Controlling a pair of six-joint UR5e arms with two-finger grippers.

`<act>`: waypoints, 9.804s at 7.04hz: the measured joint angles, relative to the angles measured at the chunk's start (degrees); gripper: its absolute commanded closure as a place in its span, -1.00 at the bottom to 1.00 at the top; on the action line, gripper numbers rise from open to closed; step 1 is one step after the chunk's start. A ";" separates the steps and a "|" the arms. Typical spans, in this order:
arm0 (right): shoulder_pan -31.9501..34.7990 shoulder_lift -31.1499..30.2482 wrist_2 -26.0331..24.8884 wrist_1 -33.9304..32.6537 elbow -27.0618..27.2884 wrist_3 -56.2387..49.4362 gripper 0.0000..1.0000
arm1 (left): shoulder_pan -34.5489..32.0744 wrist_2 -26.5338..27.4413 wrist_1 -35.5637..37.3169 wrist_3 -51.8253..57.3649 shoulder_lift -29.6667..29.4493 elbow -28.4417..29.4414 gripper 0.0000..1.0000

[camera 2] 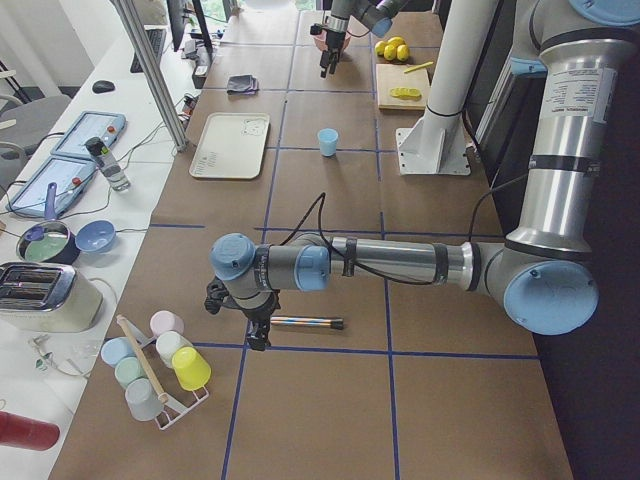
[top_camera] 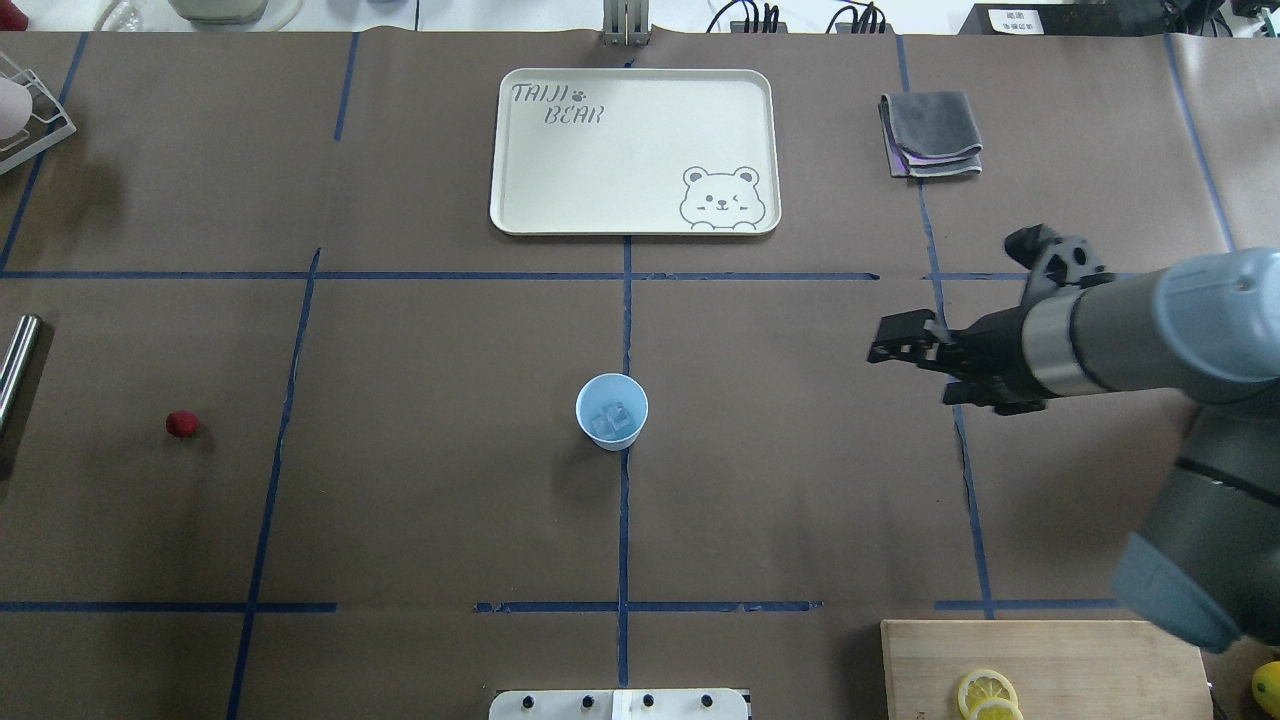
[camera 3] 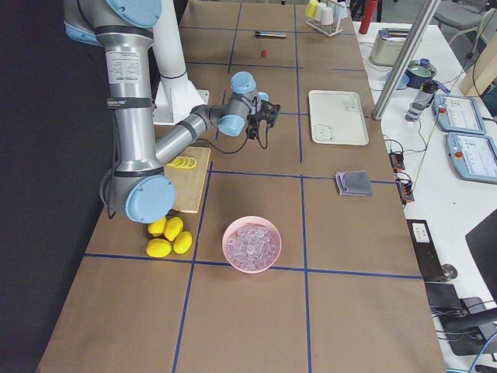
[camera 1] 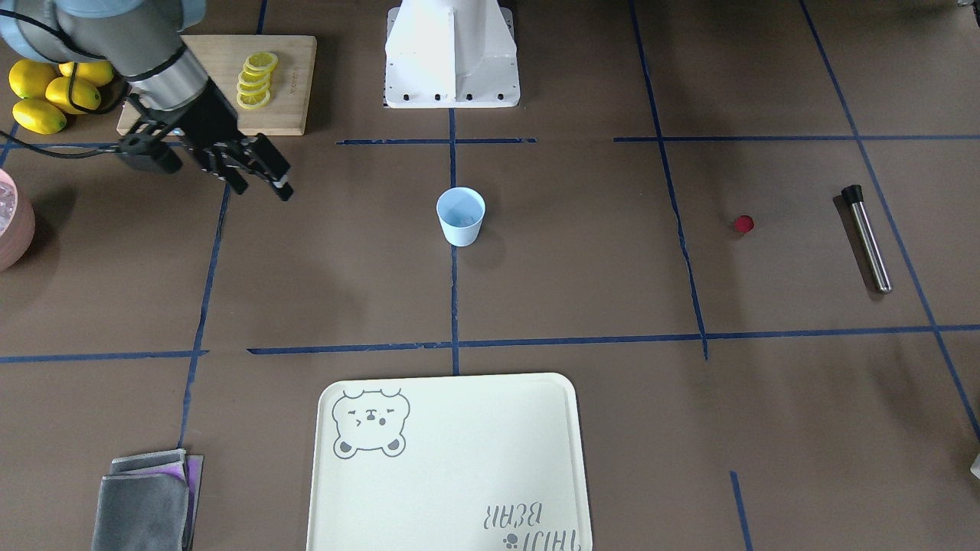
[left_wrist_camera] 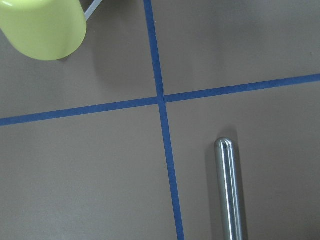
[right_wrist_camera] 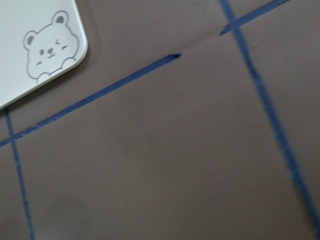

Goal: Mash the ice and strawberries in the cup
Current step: 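Move the right gripper back above the pink bowl, then grasp a third ice cube from the pink bowl with the right gripper, then carry the ice cube with the right gripper over the blue cup and drop it, then withdraw the right gripper toward the pink bowl while the left arm reaches out, then lower the left gripper onto the red strawberry and grasp it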

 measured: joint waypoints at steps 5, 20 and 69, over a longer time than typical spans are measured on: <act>27.59 -18.84 17.01 0.33 -8.47 -46.04 -0.98 | 0.07 -0.07 -0.09 -0.02 0.30 -0.19 -1.00; 30.68 -15.92 15.01 2.69 -23.55 -41.68 -0.52 | 0.02 -0.05 -0.84 -0.29 0.77 -1.32 -1.00; 17.19 -0.15 11.22 -20.47 1.75 -22.44 -1.00 | 42.80 19.61 -30.57 -59.98 7.02 -14.23 -0.95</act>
